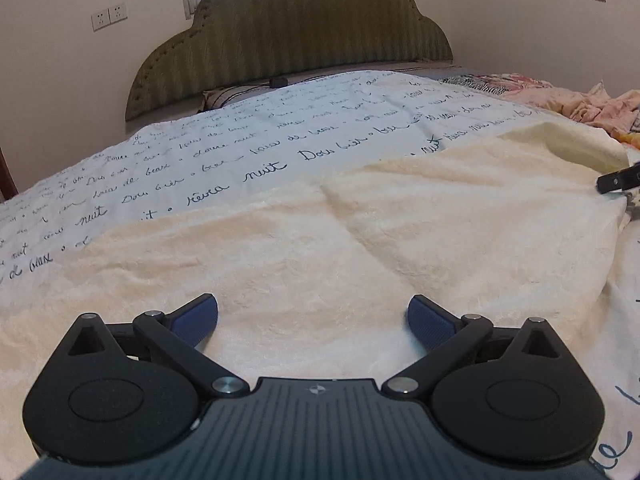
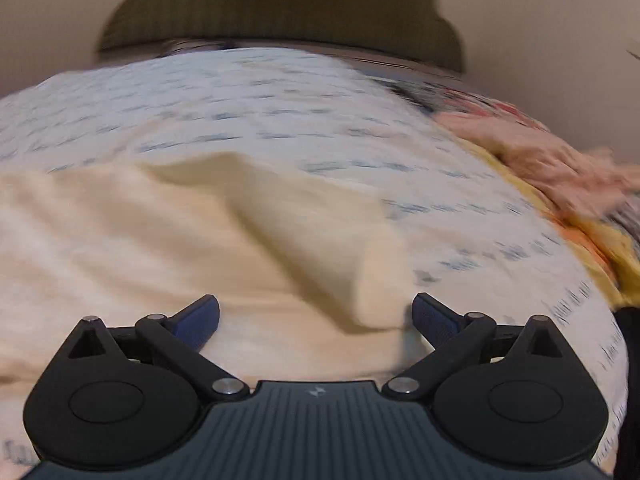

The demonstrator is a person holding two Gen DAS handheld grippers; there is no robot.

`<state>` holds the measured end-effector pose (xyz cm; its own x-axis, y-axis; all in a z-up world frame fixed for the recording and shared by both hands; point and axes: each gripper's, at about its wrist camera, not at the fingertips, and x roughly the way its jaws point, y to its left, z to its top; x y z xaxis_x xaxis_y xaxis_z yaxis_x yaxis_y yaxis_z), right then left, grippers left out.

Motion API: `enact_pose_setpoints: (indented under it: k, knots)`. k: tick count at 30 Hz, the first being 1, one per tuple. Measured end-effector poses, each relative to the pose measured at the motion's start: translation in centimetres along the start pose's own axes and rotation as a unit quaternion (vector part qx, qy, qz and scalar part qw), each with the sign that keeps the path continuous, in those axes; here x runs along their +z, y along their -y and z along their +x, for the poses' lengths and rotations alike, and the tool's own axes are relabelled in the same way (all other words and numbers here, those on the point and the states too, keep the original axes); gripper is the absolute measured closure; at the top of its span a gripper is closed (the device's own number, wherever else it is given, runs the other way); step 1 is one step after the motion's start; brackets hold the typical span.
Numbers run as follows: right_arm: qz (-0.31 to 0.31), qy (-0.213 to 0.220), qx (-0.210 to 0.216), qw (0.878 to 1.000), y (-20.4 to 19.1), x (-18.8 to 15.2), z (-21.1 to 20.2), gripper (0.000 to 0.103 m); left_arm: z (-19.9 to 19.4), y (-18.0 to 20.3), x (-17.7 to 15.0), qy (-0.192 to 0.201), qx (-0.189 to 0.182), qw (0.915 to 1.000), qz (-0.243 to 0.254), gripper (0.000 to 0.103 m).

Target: Fold towel

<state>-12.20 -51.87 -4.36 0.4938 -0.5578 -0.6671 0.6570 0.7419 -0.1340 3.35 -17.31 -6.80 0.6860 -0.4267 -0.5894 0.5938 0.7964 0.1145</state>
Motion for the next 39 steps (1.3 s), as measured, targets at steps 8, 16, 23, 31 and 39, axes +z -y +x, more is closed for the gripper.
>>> enact_pose_setpoints:
  k: [8,16,23,31,39]
  knots:
    - [0.226,0.138,0.020,0.964,9.1,0.1,-6.1,0.000,0.1,-0.2,0.0,0.000,-0.006,0.9999,-0.010,0.000]
    - [0.057,-0.036,0.122,0.990,-0.4,2.5,2.4,0.000,-0.1,-0.5,-0.1,0.002,-0.008,0.9999,-0.012,0.000]
    - [0.270,0.050,0.080,0.958,7.6,-1.1,-3.3,0.000,-0.1,-0.4,-0.1,0.003,-0.008,0.9999,-0.014,0.000]
    - [0.393,0.005,0.251,0.884,11.2,-4.6,-1.2,0.000,-0.1,-0.4,-0.1,0.003,-0.009,0.9999,-0.015,0.000]
    - [0.423,0.006,0.207,0.882,9.8,-4.5,1.4,0.069,-0.1,-0.4,-0.1,0.003,-0.009,0.9999,-0.015,0.000]
